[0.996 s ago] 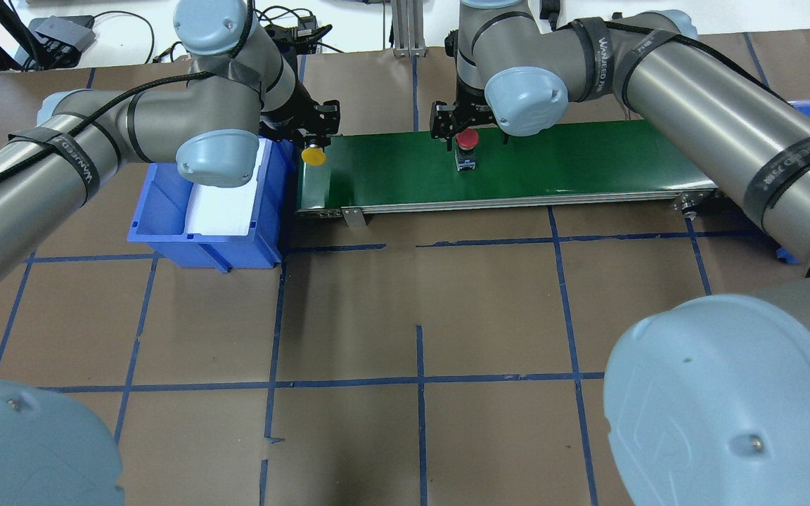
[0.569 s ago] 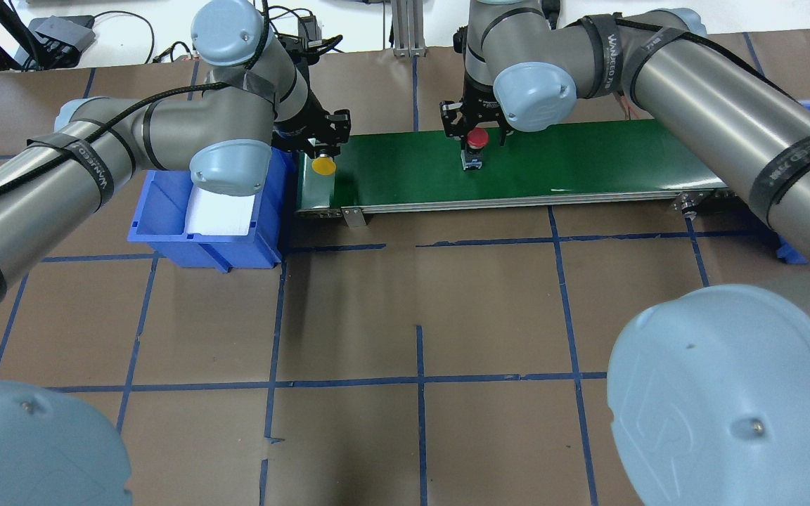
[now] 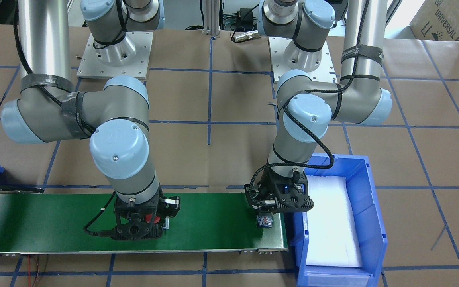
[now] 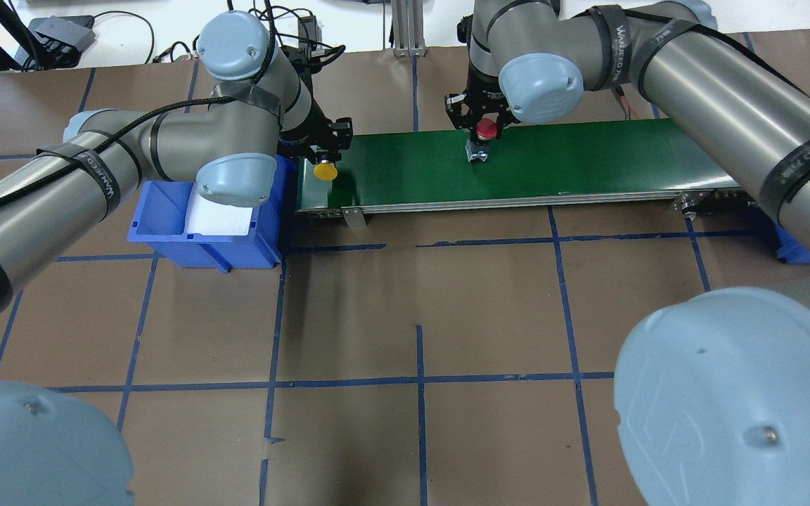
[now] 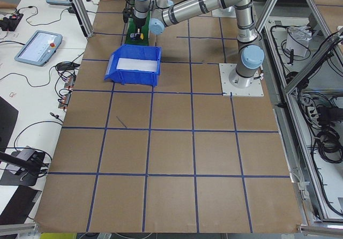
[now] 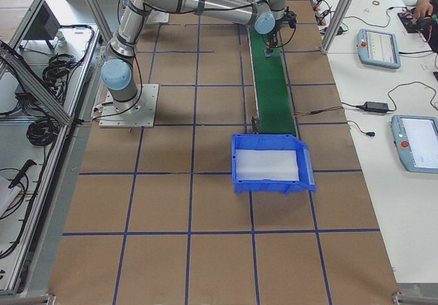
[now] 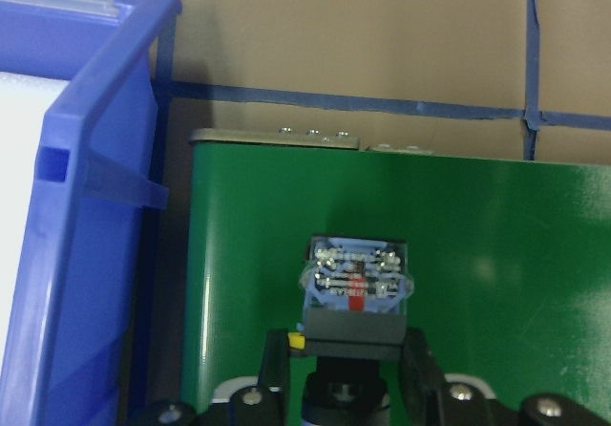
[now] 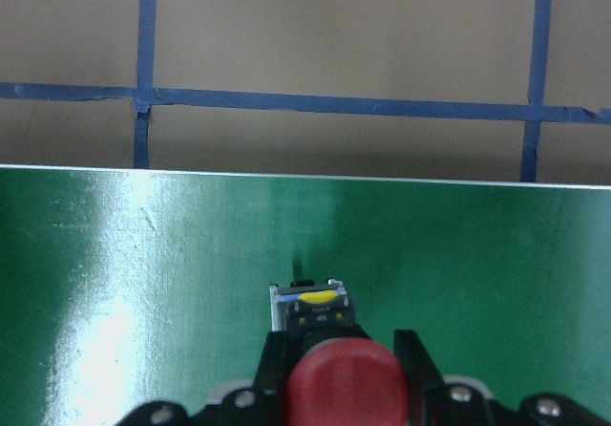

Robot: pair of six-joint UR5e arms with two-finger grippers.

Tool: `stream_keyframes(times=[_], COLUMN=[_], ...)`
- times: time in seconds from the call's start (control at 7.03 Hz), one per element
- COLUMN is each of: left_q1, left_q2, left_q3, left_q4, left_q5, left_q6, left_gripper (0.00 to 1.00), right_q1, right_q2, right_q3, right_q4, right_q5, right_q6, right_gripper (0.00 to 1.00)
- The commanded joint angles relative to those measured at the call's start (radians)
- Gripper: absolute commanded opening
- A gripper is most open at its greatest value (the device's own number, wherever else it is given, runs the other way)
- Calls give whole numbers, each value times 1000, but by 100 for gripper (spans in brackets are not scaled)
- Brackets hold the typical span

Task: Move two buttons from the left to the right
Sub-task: 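Lift the red button with the right gripper while the left carries yellow to the belt, then carry the red button into the far bin while the left lowers yellow onto the belt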

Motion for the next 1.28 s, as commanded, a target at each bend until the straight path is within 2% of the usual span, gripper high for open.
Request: stream_keyframes(times=[0.0,0.14,0.57,0.85,1.14], left_q1=[0,0,0,0,2], left_q2=[-7,-6,-6,-6,-21], left_q3=[-8,-8,-8,-8,-6], left_q4=[7,7,7,8,8], left_q5=[18,18,7,7,7], left_q6=[-2,-2,3,12,12], left_gripper=[39,39,39,39,39], right_q1=[-82,-149,-434,-603,-747], right_q2=[-87,-145,-257,-249,-206], right_q3=[7,15,16,16,18], right_q4=[87,154,273,258,230], right_q5=[7,15,8,-5,-29], right_q6=[-58,-86,-474,-770,-972], right_gripper=[23,23,23,23,23])
